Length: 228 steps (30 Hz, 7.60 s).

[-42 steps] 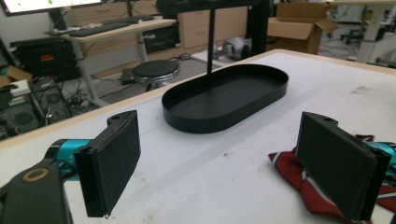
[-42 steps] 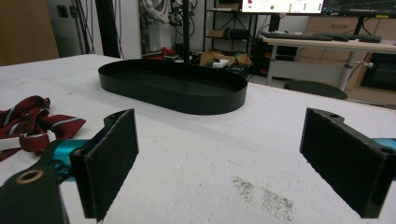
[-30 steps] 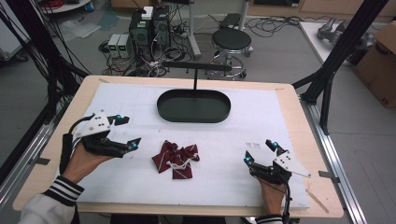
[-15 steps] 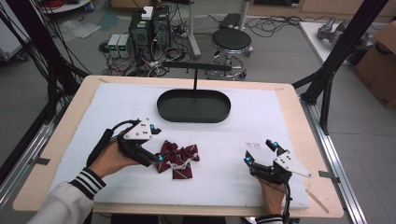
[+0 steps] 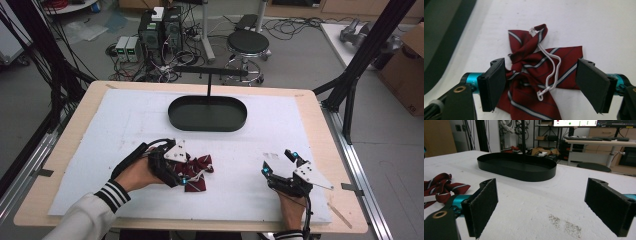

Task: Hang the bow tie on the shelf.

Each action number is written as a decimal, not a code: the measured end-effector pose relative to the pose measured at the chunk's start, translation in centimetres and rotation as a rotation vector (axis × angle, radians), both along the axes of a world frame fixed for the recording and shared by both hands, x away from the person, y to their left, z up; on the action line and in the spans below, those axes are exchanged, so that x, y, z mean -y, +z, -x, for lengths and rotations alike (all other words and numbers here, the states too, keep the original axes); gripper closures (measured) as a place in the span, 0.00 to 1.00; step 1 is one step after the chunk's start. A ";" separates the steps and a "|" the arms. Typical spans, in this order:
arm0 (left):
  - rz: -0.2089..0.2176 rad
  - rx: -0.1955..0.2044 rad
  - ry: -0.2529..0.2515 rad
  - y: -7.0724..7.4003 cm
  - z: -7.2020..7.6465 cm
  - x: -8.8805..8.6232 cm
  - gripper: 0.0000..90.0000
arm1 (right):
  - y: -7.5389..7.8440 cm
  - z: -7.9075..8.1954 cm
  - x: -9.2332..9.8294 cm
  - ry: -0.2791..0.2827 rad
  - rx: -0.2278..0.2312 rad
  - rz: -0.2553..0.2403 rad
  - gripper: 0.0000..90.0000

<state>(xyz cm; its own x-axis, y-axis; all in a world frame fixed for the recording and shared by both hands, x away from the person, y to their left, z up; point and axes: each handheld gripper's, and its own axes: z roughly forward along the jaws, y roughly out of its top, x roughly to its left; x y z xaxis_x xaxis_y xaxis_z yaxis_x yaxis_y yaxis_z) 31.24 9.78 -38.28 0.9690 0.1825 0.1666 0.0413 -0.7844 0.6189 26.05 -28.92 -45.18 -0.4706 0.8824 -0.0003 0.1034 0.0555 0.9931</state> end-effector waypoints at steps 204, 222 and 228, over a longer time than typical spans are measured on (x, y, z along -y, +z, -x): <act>0.415 0.085 0.327 13.5 -18.6 3.6 0.97 | 0.0 -0.1 0.2 -0.005 -0.004 -0.020 0.12; 0.392 0.072 0.408 11.7 -20.5 2.1 0.97 | 0.0 -0.1 0.2 -0.005 -0.005 -0.021 0.12; 0.395 0.075 0.424 11.6 -20.8 1.5 0.96 | 0.0 -0.1 0.2 -0.005 -0.006 -0.021 0.12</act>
<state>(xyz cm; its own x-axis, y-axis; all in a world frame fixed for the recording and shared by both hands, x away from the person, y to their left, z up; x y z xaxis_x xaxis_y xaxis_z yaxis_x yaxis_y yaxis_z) 52.09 8.25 -26.69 0.7858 0.6143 0.0720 0.2467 -0.4179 0.8743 26.18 -29.13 -45.19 -0.4663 0.8844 0.0213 0.1093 0.0337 0.9934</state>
